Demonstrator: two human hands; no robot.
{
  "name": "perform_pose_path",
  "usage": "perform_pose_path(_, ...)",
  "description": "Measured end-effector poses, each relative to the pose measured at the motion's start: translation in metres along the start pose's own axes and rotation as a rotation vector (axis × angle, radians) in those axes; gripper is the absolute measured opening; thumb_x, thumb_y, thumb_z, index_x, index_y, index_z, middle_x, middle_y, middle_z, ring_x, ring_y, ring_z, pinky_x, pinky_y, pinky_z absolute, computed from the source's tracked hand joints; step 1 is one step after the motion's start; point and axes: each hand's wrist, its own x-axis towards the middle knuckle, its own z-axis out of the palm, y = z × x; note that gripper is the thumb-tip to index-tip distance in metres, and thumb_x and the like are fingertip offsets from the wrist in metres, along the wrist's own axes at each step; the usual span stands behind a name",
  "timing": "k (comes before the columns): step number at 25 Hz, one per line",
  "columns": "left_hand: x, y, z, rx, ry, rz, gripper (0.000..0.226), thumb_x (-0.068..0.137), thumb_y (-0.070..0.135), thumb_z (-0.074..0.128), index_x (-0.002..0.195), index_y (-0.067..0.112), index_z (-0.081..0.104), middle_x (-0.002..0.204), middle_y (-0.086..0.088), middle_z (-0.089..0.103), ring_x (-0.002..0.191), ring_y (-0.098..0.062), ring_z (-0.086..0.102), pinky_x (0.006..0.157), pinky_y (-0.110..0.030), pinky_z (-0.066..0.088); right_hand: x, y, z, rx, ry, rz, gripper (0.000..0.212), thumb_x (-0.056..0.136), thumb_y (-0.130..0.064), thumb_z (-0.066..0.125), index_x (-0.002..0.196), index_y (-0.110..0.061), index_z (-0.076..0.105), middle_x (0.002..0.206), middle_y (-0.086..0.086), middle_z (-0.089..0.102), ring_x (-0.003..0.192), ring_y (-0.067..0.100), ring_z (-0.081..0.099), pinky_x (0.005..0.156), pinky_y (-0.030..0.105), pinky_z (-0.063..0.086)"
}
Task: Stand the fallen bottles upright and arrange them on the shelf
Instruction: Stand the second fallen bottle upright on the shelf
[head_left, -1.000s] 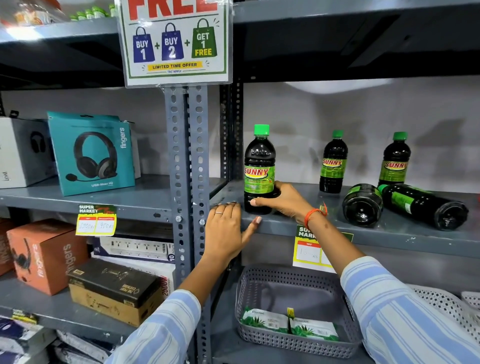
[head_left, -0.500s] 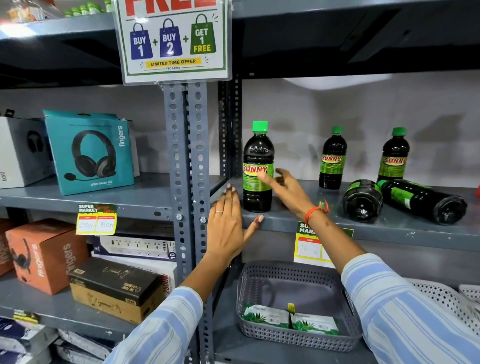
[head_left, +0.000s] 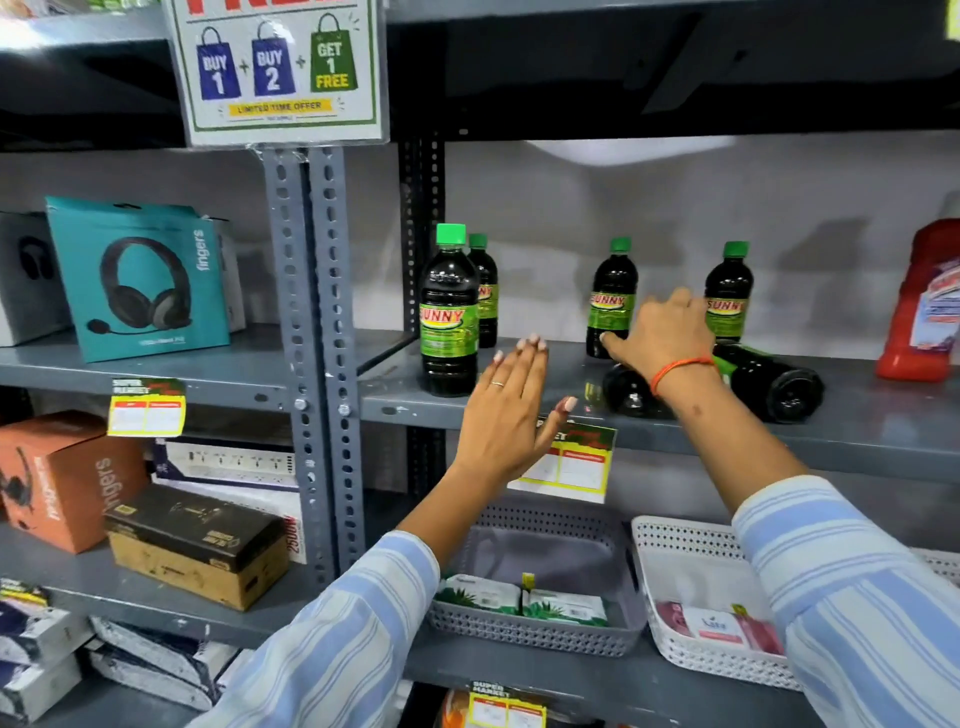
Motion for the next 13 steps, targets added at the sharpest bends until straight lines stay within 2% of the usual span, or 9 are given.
perform_pose_path(3, -0.005, 0.017, 0.017, 0.009, -0.096, -0.01, 0.072, 0.097, 0.052, 0.017, 0.119, -0.001, 0.06, 0.121, -0.019, 0.063, 0.11, -0.033, 0.059, 0.098, -0.04, 0.04, 0.006, 0.03, -0.015, 0.042, -0.351, 0.102, 0.069, 0.076, -0.067, 0.055, 0.106, -0.005, 0.061, 0.112, 0.022, 0.063, 0.103, 0.038, 0.062, 0.085, 0.039, 0.049)
perform_pose_path(5, -0.009, 0.022, 0.022, 0.023, -0.096, -0.035, 0.063, 0.095, 0.047, 0.026, 0.111, 0.0, 0.065, 0.111, -0.018, 0.067, 0.101, -0.032, 0.063, 0.092, -0.04, 0.043, 0.004, 0.034, -0.021, 0.299, -0.552, 0.224, 0.058, 0.075, -0.062, 0.06, 0.099, -0.009, 0.058, 0.099, 0.017, 0.059, 0.082, 0.036, 0.065, 0.072, 0.042, 0.06)
perform_pose_path(7, -0.008, 0.024, 0.021, 0.036, -0.1, -0.042, 0.059, 0.095, 0.045, 0.029, 0.109, 0.0, 0.066, 0.109, -0.017, 0.068, 0.099, -0.031, 0.064, 0.09, -0.039, 0.044, 0.001, 0.035, -0.018, 0.528, -0.641, 0.31, 0.041, 0.078, -0.049, 0.064, 0.089, -0.01, 0.056, 0.095, 0.013, 0.055, 0.069, 0.029, 0.06, 0.049, 0.037, 0.06)
perform_pose_path(9, -0.008, 0.025, 0.019, 0.032, -0.106, -0.043, 0.059, 0.095, 0.045, 0.029, 0.109, 0.0, 0.066, 0.109, -0.017, 0.069, 0.099, -0.031, 0.064, 0.089, -0.039, 0.044, 0.001, 0.038, -0.011, 0.648, -0.622, 0.331, 0.031, 0.08, -0.044, 0.062, 0.079, -0.014, 0.053, 0.092, 0.011, 0.057, 0.069, 0.024, 0.058, 0.046, 0.036, 0.057)
perform_pose_path(10, -0.008, 0.027, 0.019, 0.024, -0.105, -0.046, 0.059, 0.095, 0.045, 0.029, 0.109, 0.0, 0.066, 0.109, -0.016, 0.069, 0.099, -0.031, 0.064, 0.089, -0.039, 0.044, 0.001, 0.04, -0.004, 0.706, -0.589, 0.336, 0.031, 0.079, -0.045, 0.061, 0.083, -0.014, 0.054, 0.095, 0.01, 0.06, 0.073, 0.024, 0.06, 0.048, 0.036, 0.059)
perform_pose_path(11, -0.009, 0.027, 0.019, 0.02, -0.098, -0.051, 0.058, 0.095, 0.045, 0.03, 0.108, 0.001, 0.066, 0.109, -0.016, 0.069, 0.099, -0.03, 0.064, 0.088, -0.038, 0.044, 0.0, 0.042, 0.002, 0.766, -0.532, 0.337, 0.04, 0.078, -0.047, 0.06, 0.097, -0.011, 0.056, 0.104, 0.012, 0.062, 0.08, 0.027, 0.063, 0.05, 0.036, 0.059)
perform_pose_path(12, -0.009, 0.028, 0.019, 0.017, -0.088, -0.057, 0.057, 0.094, 0.044, 0.031, 0.107, 0.001, 0.066, 0.108, -0.016, 0.069, 0.098, -0.03, 0.064, 0.088, -0.038, 0.044, 0.0, 0.043, 0.01, 0.796, -0.458, 0.333, 0.059, 0.079, -0.048, 0.058, 0.119, -0.006, 0.05, 0.116, 0.015, 0.061, 0.092, 0.031, 0.064, 0.056, 0.036, 0.058)
perform_pose_path(13, -0.009, 0.027, 0.02, 0.013, -0.076, -0.058, 0.057, 0.094, 0.044, 0.031, 0.107, 0.001, 0.066, 0.108, -0.016, 0.069, 0.098, -0.03, 0.064, 0.087, -0.038, 0.044, -0.001, 0.044, 0.017, 0.799, -0.381, 0.313, 0.075, 0.082, -0.048, 0.055, 0.139, -0.003, 0.033, 0.129, 0.018, 0.057, 0.107, 0.035, 0.06, 0.07, 0.037, 0.056)
